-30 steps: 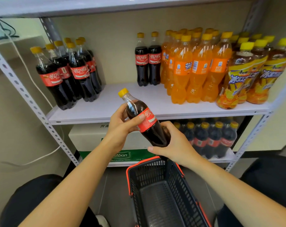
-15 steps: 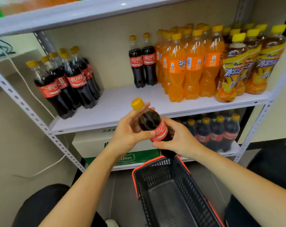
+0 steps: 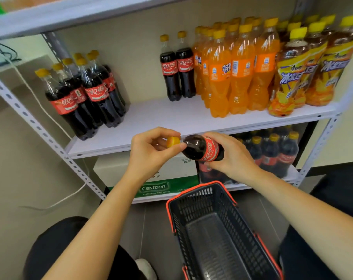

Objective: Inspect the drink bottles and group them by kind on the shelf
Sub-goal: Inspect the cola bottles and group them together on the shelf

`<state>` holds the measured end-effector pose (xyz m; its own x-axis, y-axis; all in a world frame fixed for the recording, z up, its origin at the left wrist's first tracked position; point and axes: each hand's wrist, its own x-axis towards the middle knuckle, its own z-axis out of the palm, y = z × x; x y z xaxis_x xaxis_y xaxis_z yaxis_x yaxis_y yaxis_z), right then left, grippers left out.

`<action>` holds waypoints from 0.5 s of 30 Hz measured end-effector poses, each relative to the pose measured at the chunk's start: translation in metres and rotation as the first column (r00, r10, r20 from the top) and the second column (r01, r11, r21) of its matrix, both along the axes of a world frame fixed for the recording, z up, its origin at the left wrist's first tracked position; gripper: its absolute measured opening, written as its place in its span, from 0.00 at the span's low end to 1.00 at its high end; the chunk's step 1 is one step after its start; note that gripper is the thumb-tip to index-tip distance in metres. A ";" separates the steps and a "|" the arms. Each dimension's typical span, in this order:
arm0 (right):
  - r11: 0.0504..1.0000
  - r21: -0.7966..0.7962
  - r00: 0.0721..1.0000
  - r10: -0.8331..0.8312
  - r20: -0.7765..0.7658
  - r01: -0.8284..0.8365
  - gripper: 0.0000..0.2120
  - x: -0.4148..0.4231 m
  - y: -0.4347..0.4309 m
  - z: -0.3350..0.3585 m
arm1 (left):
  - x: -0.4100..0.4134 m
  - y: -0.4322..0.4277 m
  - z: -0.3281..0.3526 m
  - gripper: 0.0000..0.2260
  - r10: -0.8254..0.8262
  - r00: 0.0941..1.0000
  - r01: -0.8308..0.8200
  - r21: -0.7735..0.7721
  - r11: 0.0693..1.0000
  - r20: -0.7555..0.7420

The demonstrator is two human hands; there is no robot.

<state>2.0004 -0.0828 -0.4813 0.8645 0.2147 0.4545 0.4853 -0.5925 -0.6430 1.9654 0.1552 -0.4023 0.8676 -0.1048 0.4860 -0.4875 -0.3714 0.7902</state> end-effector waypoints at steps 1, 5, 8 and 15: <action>1.000 -0.004 1.000 -0.010 0.007 0.010 0.39 0.000 0.000 0.000 | 0.000 -0.001 0.000 0.08 0.001 1.000 -0.001 -0.019 1.000 -0.019; 1.000 -0.028 1.000 -0.009 0.029 0.010 0.38 -0.001 0.001 0.002 | 0.002 -0.002 -0.001 0.09 -0.027 0.992 0.003 -0.190 0.982 -0.126; 1.000 -0.019 1.000 0.000 0.031 0.000 0.37 0.000 0.002 0.003 | 0.004 0.000 0.000 0.11 -0.074 0.984 0.024 -0.293 0.956 -0.161; 0.988 0.149 0.996 0.054 -0.065 -0.044 0.38 -0.003 0.000 0.007 | 0.003 0.000 -0.002 0.09 -0.236 0.963 0.151 -0.462 0.874 -0.132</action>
